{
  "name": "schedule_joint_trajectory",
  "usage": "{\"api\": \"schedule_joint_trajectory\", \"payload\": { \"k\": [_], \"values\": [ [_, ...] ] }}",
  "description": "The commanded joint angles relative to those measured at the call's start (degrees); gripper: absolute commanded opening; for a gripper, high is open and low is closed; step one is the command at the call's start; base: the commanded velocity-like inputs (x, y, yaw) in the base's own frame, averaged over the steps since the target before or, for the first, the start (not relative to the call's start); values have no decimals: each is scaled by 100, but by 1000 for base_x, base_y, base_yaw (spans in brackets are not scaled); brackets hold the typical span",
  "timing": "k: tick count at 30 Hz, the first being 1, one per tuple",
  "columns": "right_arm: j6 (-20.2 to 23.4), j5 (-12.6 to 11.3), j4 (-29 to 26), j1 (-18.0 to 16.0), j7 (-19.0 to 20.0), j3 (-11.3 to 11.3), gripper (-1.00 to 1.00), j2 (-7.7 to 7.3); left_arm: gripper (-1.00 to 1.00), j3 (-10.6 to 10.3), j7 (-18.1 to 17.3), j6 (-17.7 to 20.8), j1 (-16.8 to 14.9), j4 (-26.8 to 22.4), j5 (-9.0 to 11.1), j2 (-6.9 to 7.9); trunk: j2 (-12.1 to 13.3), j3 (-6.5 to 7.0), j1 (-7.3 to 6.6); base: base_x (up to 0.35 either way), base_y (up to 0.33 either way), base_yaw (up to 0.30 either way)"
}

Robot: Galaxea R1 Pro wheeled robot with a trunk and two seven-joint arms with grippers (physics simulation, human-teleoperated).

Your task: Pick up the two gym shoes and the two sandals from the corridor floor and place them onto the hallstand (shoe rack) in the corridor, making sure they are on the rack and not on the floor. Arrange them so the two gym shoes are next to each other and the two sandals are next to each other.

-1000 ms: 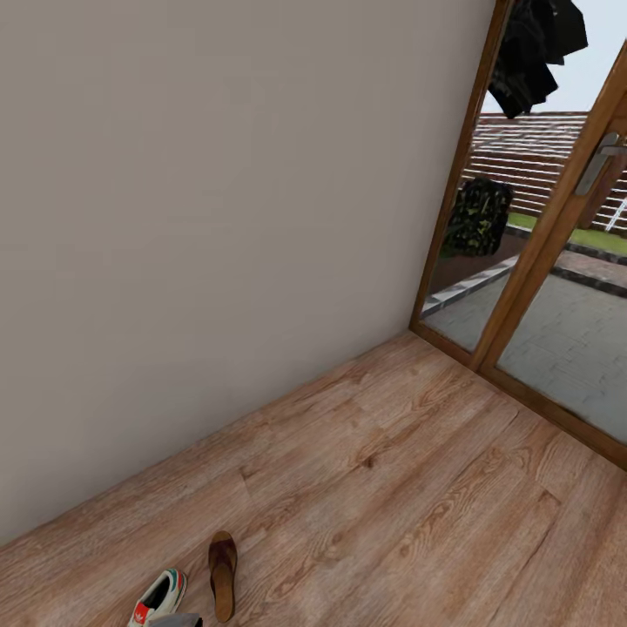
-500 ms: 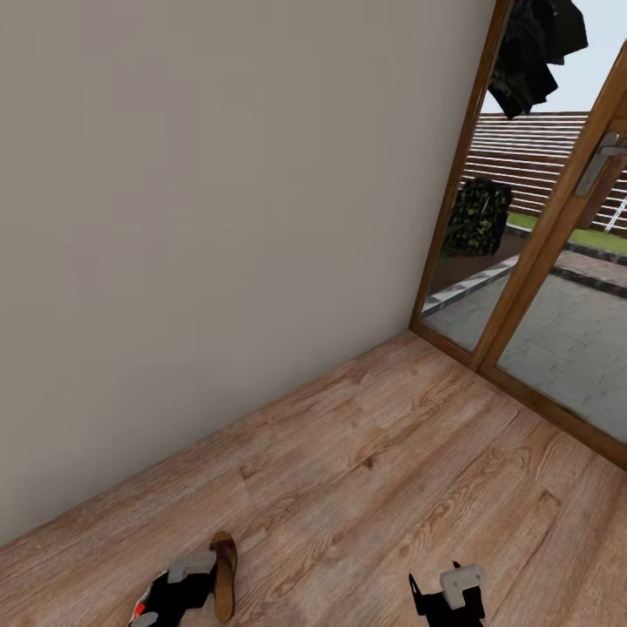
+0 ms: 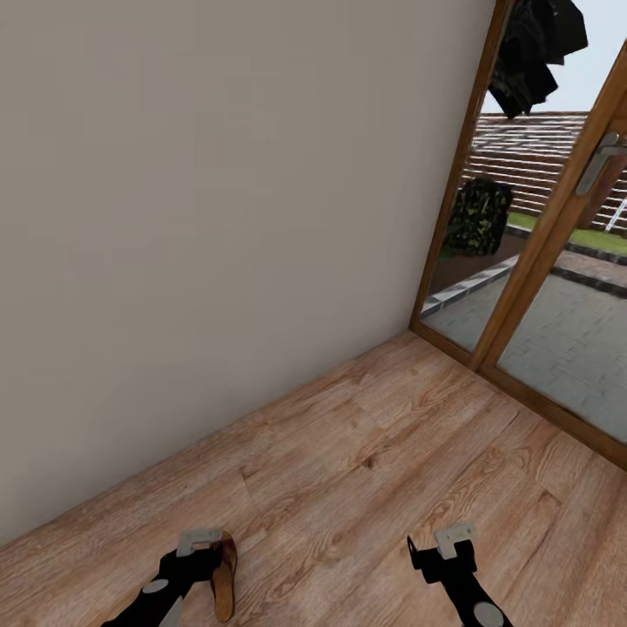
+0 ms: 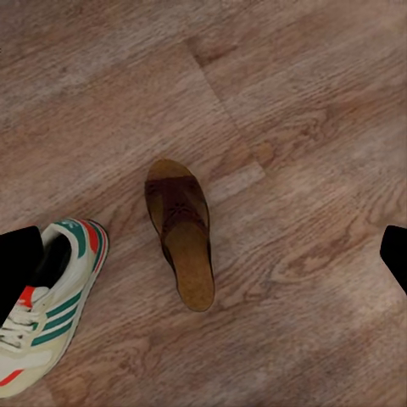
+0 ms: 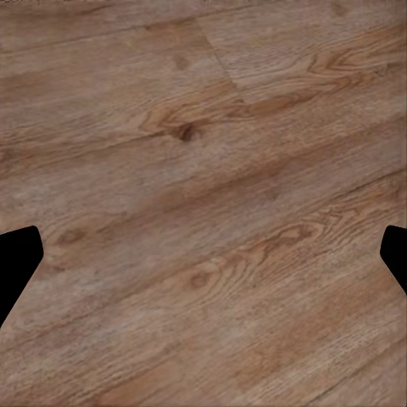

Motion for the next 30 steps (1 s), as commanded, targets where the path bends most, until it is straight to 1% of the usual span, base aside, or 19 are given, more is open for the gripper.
{"api": "schedule_joint_trajectory", "payload": {
  "k": [1,11,19,22,28,29,30],
  "values": [
    [9,35,-12,-9,2,2,100,-2,100,47,-8,-29,0,10,-61,-6,-2,-4,0,0,0,0],
    [84,42,-5,-33,-1,11,100,-3,100,38,-7,-68,47,31,-63,-51,-2,-4,0,0,0,0],
    [89,35,112,-33,-6,-20,100,-9,100,33,-7,-76,52,22,-59,-76,-2,-4,0,0,0,0],
    [88,35,186,-34,-7,-86,100,-10,100,33,-7,-72,48,22,-55,-77,-2,-4,0,0,0,0],
    [81,34,366,-36,-2,-326,100,-11,100,35,-7,-70,45,27,-41,-83,-243,-112,131,0,0,0],
    [78,34,403,-36,-1,-415,100,-11,100,36,-7,-69,44,30,-37,-84,-283,-130,153,0,0,0],
    [76,34,417,-36,-1,-459,100,-11,100,37,-7,-70,44,31,-35,-85,-323,-148,175,0,0,0]
  ]
}}
